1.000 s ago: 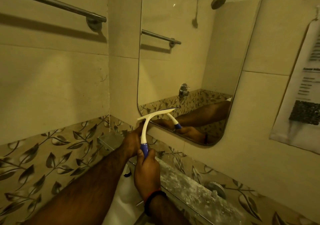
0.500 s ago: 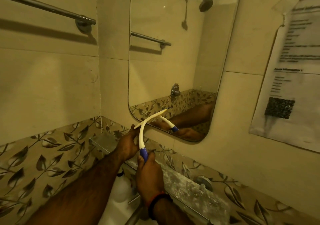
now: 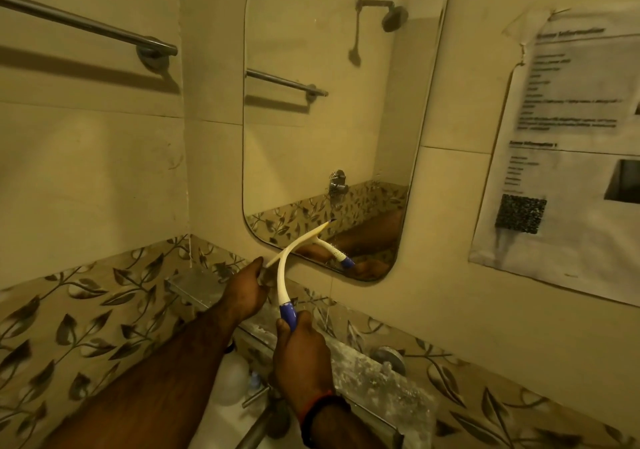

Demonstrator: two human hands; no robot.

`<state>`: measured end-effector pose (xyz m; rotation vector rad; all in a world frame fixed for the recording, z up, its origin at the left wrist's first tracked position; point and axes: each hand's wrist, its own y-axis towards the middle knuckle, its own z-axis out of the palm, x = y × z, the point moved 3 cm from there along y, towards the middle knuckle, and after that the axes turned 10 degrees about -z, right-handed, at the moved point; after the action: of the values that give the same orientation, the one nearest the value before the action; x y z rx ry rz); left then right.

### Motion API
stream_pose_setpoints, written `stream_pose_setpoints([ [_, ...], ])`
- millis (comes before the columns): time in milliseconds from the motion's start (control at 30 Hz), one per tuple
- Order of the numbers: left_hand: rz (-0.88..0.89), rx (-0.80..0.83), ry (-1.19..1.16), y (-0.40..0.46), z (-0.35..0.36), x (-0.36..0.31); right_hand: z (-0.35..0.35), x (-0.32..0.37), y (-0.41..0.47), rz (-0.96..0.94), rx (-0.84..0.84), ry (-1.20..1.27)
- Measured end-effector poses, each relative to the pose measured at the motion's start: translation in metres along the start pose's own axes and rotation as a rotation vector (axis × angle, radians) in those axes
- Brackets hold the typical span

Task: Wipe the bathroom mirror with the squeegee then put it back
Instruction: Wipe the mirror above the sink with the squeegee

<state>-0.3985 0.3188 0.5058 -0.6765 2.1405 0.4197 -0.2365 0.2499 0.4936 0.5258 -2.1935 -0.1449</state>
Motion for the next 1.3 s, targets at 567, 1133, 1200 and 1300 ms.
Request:
stream_pose_setpoints([
  [567,-0.001,-0.068,0.117,-0.010,0.016,-0.026,-0.036,-0.022,-0.027,0.029,0.001,-0.009],
  [1133,-0.038,-0.054,0.080,-0.037,0.032,-0.044,-0.059,-0.032,-0.048,0.043,-0.020,-0.036],
  [1200,-0.042,-0.047,0.083,-0.040,0.034,-0.046,-0.062,-0.033,-0.050,0.052,-0.023,-0.043],
  [1300,-0.049,-0.052,0.099,-0.043,0.037,-0.047,-0.066,-0.034,-0.053,0.059,-0.023,-0.034],
])
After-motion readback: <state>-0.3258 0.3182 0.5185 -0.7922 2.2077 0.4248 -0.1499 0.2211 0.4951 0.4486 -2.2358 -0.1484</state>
